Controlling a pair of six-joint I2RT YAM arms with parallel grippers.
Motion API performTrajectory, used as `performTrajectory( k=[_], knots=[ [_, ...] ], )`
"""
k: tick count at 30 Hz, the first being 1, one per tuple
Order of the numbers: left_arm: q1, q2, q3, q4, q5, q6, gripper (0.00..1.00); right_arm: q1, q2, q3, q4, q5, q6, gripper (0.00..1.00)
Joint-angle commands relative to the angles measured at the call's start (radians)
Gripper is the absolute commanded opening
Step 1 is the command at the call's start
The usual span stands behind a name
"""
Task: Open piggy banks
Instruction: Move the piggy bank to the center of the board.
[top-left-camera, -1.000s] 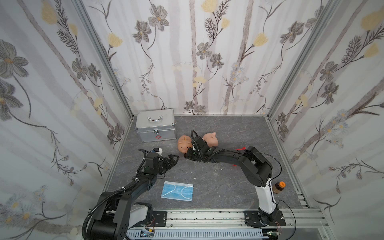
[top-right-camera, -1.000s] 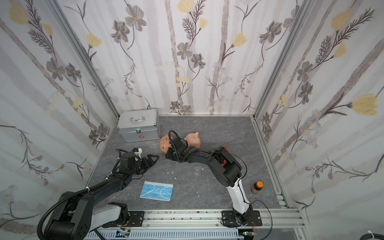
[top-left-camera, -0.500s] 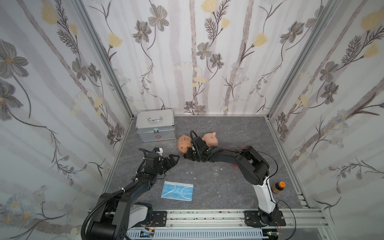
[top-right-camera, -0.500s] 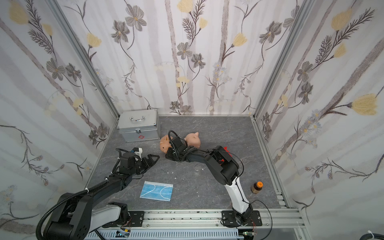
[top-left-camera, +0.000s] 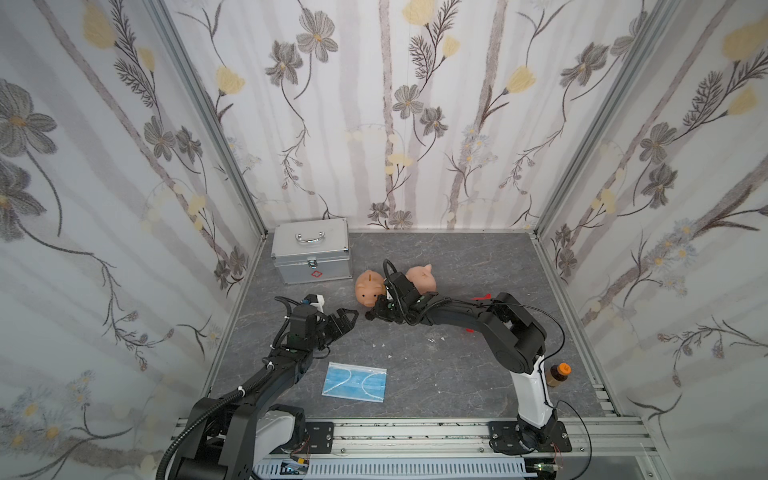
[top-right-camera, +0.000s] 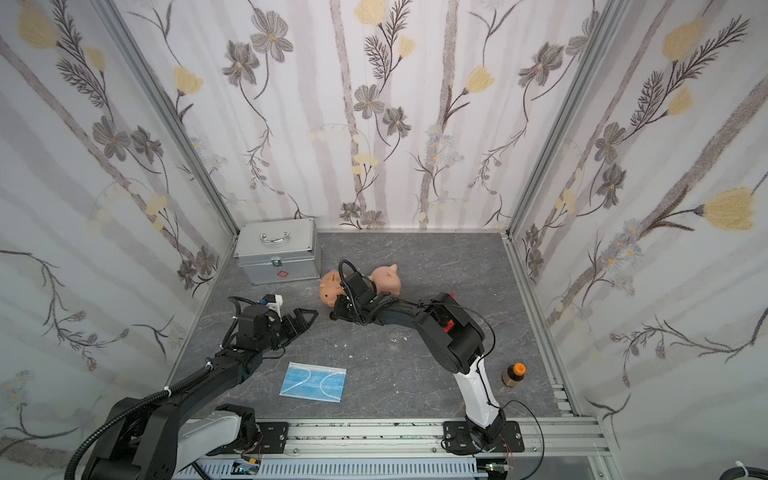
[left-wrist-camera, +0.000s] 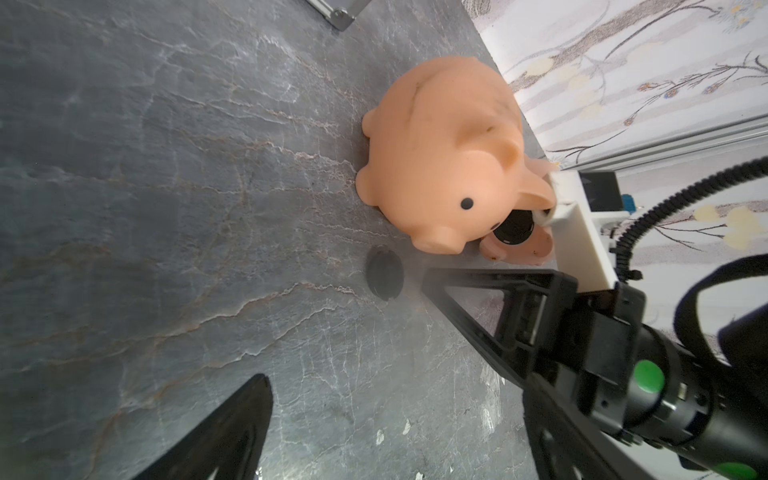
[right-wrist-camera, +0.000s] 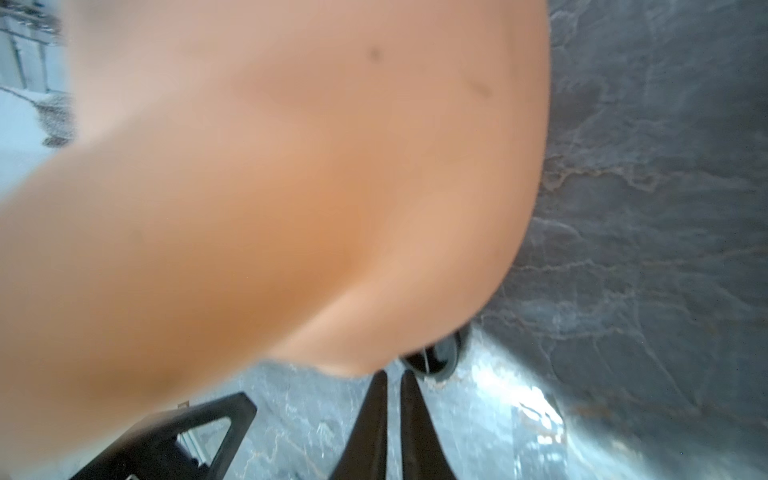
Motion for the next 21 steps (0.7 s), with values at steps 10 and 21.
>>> performTrajectory(
  k=[10,21],
  knots=[
    [-0.295,0.059,0.188,-0.087,-0.292,0.083,0.97,-0.064,-0.372,-0.239,0.038,0.270,-0.214,0.20],
    [-0.378,0.377,0.555,-0.128,-0.287,0.162,0.97,-0.266,-0.392,-0.187,-0.053,0.319,-0.286,0.55]
  ],
)
